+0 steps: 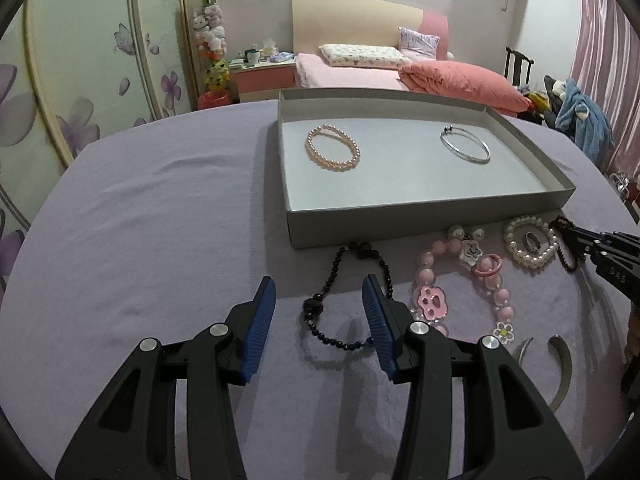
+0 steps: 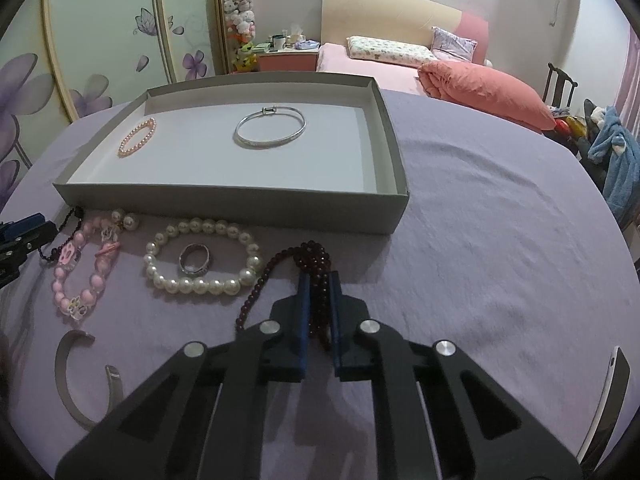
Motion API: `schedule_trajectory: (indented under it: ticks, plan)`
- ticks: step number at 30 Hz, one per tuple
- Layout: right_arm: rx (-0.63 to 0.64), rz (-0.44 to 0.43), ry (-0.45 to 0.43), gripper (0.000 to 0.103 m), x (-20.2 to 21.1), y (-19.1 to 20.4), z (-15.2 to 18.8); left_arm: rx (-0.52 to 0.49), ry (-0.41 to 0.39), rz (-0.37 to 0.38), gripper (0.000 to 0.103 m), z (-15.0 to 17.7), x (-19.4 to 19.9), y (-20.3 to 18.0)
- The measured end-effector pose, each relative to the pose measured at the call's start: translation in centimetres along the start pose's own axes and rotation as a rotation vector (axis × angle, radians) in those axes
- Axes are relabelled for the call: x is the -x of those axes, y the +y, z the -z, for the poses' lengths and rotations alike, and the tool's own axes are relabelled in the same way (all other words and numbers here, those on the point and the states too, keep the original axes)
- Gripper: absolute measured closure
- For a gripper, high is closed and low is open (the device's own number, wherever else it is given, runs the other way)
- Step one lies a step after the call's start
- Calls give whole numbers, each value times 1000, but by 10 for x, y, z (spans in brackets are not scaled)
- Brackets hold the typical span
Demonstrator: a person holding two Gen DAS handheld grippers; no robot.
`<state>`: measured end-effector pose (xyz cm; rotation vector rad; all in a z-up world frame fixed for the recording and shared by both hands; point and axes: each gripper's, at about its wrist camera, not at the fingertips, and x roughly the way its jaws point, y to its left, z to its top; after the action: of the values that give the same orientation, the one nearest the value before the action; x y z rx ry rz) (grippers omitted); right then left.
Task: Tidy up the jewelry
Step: 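Grasp the black beaded bracelet with the left tool while the right tool grasps the dark red beaded necklace, then lift and carry the black bracelet and red necklace over the gray tray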
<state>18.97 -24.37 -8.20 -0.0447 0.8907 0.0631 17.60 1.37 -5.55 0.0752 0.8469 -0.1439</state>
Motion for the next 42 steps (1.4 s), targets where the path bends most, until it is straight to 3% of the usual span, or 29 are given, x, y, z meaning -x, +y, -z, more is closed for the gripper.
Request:
schedule_trajectory:
  ticks: [7, 14, 18, 33, 36, 42]
  plan:
    - [-4, -4, 0, 93, -1, 1, -1, -39, 39, -28, 73, -2, -9, -5]
    - [-12, -11, 0, 93, -2, 0, -2, -41, 41, -28, 73, 6, -2, -1]
    - [-18, -15, 0, 93, -3, 0, -2, -46, 37, -38, 91, 5, -3, -3]
    - [-71, -47, -9, 94, -2, -7, -2, 13, 38, -50, 91, 5, -2, 9]
    - [-118, -87, -50, 95, 9, -14, 0, 48, 23, -39, 91, 6, 5, 18]
    - [-154, -134, -163, 95, 42, -14, -5, 99, -79, -20, 91, 3, 36, 27]
